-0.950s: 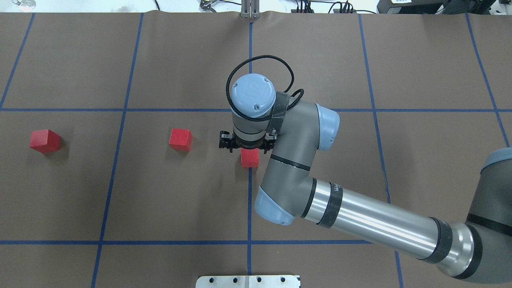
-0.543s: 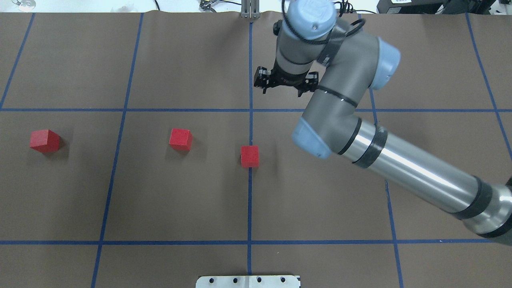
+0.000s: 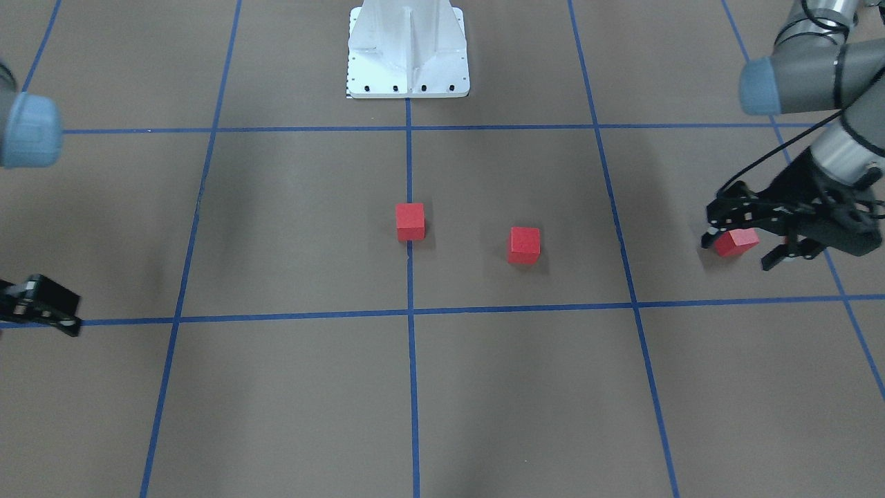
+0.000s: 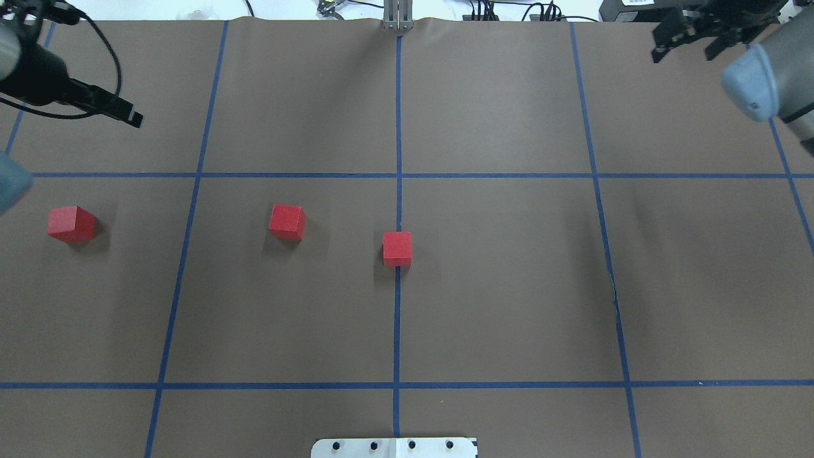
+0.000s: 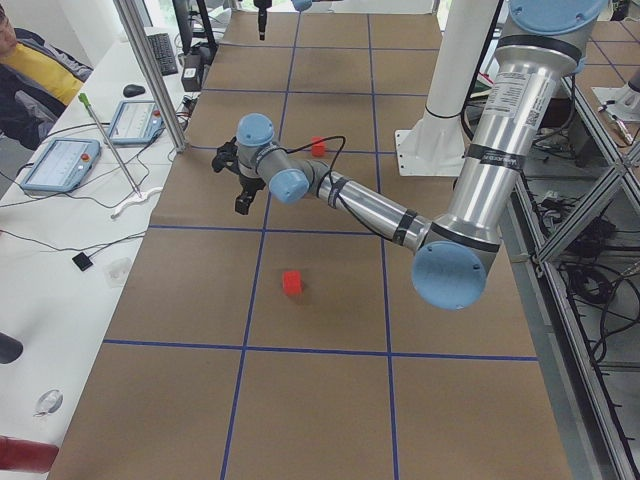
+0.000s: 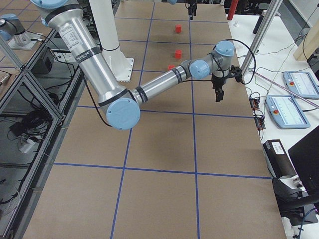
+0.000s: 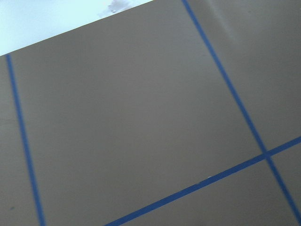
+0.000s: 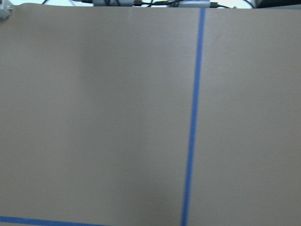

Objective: Form red blocks into L shape at center
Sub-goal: 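Withdraw the right arm while the left arm reaches toward the middle red cube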

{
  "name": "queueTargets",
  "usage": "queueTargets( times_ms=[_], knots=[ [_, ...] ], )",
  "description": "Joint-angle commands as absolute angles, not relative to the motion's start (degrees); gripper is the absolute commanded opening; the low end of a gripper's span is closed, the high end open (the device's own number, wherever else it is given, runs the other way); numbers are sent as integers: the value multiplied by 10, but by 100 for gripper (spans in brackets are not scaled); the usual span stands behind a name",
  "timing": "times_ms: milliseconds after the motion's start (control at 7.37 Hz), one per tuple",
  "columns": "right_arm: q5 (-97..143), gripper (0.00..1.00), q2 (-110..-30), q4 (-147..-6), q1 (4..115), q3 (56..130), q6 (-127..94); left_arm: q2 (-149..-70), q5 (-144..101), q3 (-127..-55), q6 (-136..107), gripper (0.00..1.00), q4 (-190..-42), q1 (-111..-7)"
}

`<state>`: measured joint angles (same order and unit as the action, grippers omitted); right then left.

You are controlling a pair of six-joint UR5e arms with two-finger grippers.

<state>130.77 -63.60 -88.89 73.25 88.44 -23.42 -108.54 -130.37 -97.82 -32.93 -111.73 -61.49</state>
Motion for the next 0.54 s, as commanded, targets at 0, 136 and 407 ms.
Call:
queueTargets(
  times_ms=[0, 136, 407],
  knots=[
    [1303, 99, -740, -885, 805, 885, -126, -1142, -1296, -974, -529, 100, -1114, -515],
    [1301, 99, -776, -865, 807, 887, -107, -1150, -1223, -973, -567, 100, -1112, -462],
    [1296, 99, -789, -835, 809, 883, -106, -1191, -1163, -975, -589, 100, -981, -407]
  ],
)
